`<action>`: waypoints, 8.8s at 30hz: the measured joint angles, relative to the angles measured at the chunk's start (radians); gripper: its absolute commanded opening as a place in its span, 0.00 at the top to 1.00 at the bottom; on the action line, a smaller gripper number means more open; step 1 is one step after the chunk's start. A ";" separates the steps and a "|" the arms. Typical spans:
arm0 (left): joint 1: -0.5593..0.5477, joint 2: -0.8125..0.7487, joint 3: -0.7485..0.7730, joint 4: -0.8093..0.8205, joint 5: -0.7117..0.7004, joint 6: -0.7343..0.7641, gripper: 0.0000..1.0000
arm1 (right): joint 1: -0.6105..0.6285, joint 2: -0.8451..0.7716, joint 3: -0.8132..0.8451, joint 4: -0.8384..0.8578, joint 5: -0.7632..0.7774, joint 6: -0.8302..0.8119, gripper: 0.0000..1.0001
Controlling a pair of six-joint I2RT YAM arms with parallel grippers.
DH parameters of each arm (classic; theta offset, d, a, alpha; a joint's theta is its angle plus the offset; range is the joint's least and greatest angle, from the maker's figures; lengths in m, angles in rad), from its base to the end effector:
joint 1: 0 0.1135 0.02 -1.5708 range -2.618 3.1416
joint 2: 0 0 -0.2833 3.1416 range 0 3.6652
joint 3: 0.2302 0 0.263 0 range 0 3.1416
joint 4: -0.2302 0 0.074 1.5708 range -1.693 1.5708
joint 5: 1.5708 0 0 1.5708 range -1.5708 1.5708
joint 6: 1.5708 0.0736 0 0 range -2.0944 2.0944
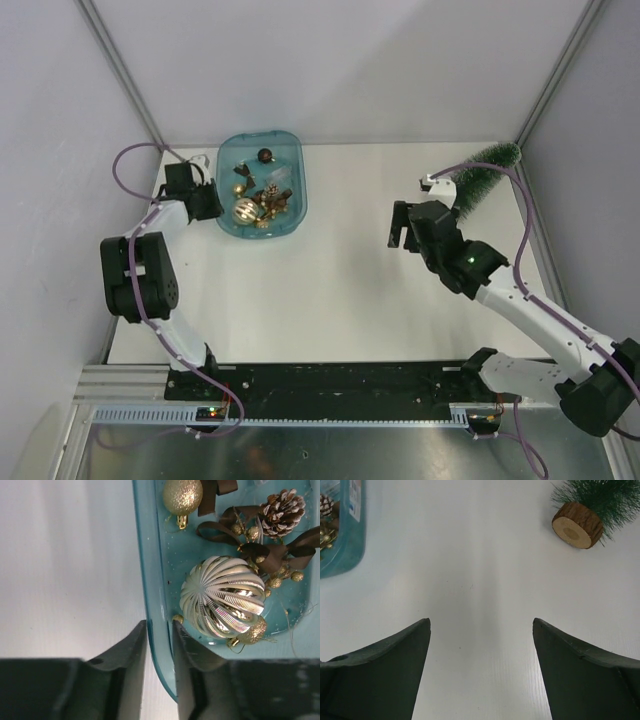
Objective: Decorate the small christmas tree
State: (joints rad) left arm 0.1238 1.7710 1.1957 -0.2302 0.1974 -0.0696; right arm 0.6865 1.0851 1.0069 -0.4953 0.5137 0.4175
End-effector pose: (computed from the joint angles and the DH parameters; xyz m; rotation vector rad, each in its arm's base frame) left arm 0.4236 0.0382 0.1968 -0.1345 2.3622 -0.2082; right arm 0.2269 0.1392 0.3289 0.0156 2.0653 0.1266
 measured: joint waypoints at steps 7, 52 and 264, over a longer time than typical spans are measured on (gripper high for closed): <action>-0.003 -0.066 -0.090 -0.014 0.033 0.054 0.17 | -0.132 0.078 0.002 0.008 0.026 0.020 0.08; 0.004 0.042 0.126 -0.087 0.076 0.095 0.00 | -0.863 0.871 0.350 0.600 -0.476 0.246 0.46; -0.360 0.286 0.539 -0.370 0.195 0.481 0.64 | 1.133 -0.343 -0.658 1.802 0.901 -1.237 0.46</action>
State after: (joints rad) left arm -0.2367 2.0567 1.7344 -0.6003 0.3920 0.4114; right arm 1.8191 0.7418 0.3485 1.3071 1.4143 -0.8192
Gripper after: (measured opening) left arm 0.472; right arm 0.557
